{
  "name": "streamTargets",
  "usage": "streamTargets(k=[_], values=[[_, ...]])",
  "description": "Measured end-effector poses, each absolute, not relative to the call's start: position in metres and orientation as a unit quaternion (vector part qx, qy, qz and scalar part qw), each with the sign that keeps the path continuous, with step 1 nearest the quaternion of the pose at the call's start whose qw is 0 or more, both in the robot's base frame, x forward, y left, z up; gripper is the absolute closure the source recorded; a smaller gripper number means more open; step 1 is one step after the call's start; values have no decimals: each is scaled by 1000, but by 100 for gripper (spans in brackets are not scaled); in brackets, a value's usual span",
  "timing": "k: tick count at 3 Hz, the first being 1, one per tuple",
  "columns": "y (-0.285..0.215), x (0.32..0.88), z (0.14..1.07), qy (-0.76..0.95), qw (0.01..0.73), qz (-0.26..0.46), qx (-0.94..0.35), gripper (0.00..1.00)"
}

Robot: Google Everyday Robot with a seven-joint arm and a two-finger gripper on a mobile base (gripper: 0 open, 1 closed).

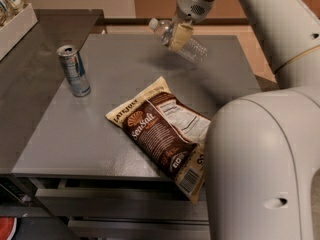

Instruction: Knock water bottle over

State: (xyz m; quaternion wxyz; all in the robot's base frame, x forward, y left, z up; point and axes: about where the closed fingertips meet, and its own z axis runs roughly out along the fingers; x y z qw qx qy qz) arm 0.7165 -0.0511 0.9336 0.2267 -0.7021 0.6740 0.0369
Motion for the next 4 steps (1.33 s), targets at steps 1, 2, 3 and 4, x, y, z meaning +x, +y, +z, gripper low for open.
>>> streamTargets(k=[1,2,3,4], values=[[-50,716,926,668,207,23,-715,82],[-49,714,914,661,186,16,-727,58],[-49,712,900,658,168,14,-734,36],[-48,709,886,656,152,16,-739,12]])
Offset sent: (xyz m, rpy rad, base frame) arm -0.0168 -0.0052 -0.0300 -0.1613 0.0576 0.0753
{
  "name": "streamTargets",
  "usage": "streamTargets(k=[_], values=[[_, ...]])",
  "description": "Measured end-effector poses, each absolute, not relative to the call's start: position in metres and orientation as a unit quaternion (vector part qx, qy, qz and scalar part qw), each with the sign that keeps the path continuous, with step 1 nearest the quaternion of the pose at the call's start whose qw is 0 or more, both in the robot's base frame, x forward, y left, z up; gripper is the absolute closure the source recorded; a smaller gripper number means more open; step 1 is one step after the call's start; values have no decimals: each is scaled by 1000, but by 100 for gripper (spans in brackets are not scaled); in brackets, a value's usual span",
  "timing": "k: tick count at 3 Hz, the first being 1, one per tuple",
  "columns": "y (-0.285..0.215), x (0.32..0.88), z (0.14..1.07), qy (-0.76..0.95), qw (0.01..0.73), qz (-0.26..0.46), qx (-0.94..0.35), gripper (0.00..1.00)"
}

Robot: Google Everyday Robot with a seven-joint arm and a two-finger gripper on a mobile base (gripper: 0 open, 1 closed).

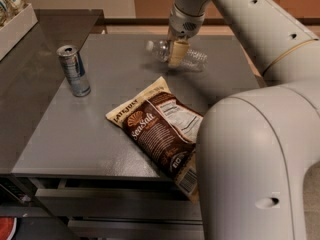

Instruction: Knock water bottle over

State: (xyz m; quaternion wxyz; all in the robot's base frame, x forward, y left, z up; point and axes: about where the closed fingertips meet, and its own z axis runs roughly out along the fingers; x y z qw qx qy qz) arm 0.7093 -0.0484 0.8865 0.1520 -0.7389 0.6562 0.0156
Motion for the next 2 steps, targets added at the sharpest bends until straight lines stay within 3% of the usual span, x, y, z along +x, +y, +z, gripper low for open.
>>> streamTargets(k=[1,2], values=[[-44,705,870,654,139,26,-743,0],[-44,705,870,654,139,26,-743,0]])
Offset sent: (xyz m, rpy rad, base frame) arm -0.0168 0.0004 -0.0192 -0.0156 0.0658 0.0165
